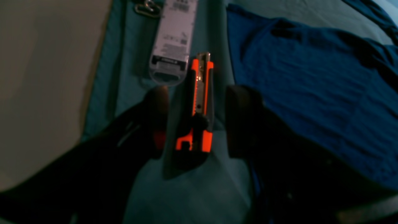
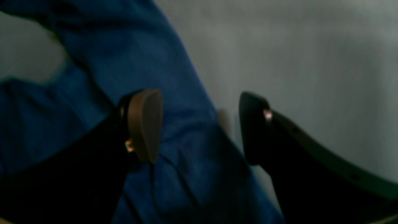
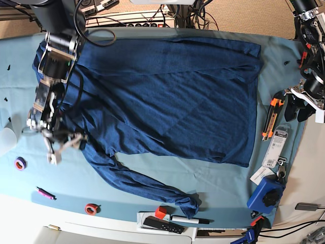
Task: Layout the t-shirt on the table in an organized manner, then fold the t-shirt properly
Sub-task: 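Grasp the shirt side beside the sleeve with the right gripper, then lower the left gripper and grasp the hem corner of the shirt, then lift the hem edge with both grippers and fold it onto the collar edge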
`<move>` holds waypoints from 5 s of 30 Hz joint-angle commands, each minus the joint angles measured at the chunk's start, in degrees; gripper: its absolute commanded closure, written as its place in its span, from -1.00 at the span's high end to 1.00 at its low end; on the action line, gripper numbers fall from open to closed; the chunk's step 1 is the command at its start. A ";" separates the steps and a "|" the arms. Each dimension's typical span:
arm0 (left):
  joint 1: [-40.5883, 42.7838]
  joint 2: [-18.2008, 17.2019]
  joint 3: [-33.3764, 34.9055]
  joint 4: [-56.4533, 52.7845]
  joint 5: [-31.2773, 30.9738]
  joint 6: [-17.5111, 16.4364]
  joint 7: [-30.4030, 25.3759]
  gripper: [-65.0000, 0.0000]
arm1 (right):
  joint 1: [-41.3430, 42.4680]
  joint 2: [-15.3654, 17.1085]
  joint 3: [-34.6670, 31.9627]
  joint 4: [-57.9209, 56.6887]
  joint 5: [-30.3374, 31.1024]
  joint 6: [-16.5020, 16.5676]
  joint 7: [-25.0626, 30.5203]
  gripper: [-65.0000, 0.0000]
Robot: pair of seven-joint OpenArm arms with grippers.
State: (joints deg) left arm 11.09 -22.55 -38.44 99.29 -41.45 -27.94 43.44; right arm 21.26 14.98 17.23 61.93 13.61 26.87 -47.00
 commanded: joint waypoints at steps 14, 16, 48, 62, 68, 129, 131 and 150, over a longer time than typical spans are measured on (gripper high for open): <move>-0.44 -1.09 -0.42 0.79 -0.94 -0.20 -1.29 -0.08 | -4.90 0.74 0.11 1.03 0.94 1.03 10.60 -0.99; -0.44 -1.09 -0.42 0.79 -0.94 -0.20 -1.29 -0.08 | -4.87 0.76 0.11 1.03 0.92 1.03 11.45 -1.00; -0.63 -1.11 -0.28 0.79 -5.92 -0.39 1.64 -0.08 | 4.15 0.76 0.11 1.01 -9.35 -7.52 18.60 -1.00; -26.16 -1.09 25.11 -29.79 -4.98 2.43 -1.60 -0.07 | 4.11 0.76 0.07 1.01 -11.30 -9.33 16.41 -1.00; -41.07 -1.09 30.99 -49.64 -2.01 2.40 -4.07 0.03 | 4.13 0.74 0.04 1.01 -11.28 -9.33 16.13 -1.00; -41.86 -8.55 31.08 -55.87 -43.55 -12.06 27.87 -1.00 | -9.29 1.22 0.11 26.93 -5.49 0.72 9.07 -1.00; -41.07 -9.55 31.08 -54.77 -43.55 -12.06 30.67 -1.00 | -11.50 1.22 0.11 29.24 -5.49 0.70 8.81 -1.00; -29.16 -14.43 31.08 -50.18 -43.55 -12.06 34.12 -1.00 | -22.56 1.20 18.40 31.52 9.94 3.52 -3.67 -1.00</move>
State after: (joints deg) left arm -16.82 -35.53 -7.07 48.23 -83.48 -39.75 77.97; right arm -1.96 15.18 35.27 92.31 23.16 30.59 -52.14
